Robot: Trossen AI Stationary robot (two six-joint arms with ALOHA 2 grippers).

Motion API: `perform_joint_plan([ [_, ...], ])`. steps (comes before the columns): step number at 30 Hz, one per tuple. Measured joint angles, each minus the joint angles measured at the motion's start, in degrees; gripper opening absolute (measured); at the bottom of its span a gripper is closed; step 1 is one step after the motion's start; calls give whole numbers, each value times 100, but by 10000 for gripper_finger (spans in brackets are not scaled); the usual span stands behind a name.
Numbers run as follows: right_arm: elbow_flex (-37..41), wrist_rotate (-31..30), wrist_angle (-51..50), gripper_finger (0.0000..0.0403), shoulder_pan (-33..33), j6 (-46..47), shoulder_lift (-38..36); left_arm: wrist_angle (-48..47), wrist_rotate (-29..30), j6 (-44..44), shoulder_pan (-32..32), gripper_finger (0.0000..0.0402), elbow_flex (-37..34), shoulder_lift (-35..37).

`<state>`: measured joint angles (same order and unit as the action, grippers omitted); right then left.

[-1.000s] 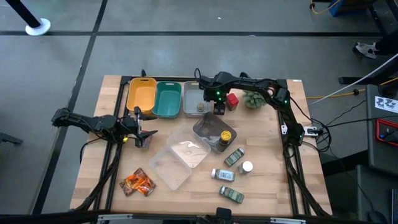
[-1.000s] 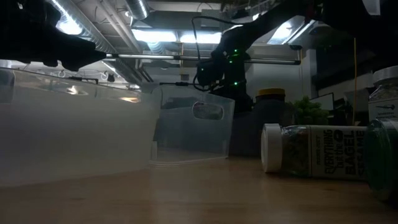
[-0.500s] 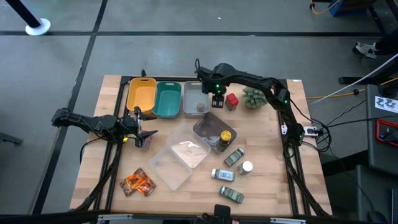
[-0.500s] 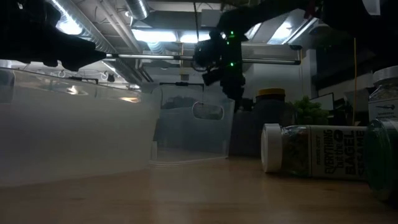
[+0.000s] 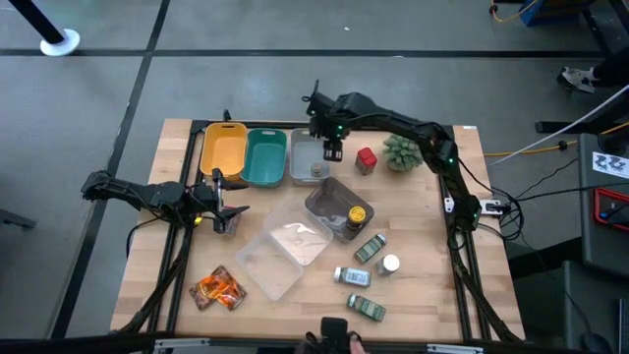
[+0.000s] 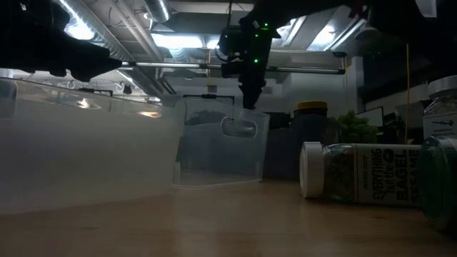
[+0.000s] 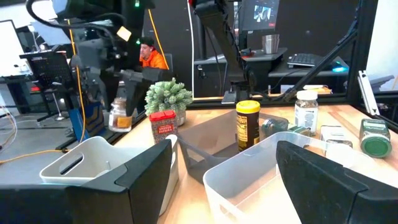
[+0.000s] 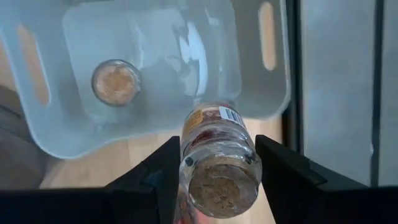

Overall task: Sort spices by type
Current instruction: Put the brown seasoning bottle into the gray bin, then put the red seasoning can into the green bin

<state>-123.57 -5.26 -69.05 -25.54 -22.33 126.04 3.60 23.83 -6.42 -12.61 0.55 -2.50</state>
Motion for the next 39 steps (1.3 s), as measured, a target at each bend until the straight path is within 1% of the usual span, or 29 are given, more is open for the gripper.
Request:
perform_joint_plan([
  [4,-2,184,313,183,2,-83,55,1,-1,0,0,274,0,0],
  [10,3,333,409,184,13,-363,309,1,-2,0,0,274,1,0],
  [19,3,493,669,185,2,-555,773,1,0,0,0,274,0,-5],
  [25,3,624,660,186,2,-649,968,1,-2,0,1,274,1,-7],
  [28,1,627,680,194,2,-658,968,1,-2,0,1,274,-1,-7],
  [34,-2,592,809,222,2,-688,968,1,-2,0,-1,274,0,-7],
  [39,-2,588,808,235,2,-693,968,1,-2,0,-1,274,0,-7],
])
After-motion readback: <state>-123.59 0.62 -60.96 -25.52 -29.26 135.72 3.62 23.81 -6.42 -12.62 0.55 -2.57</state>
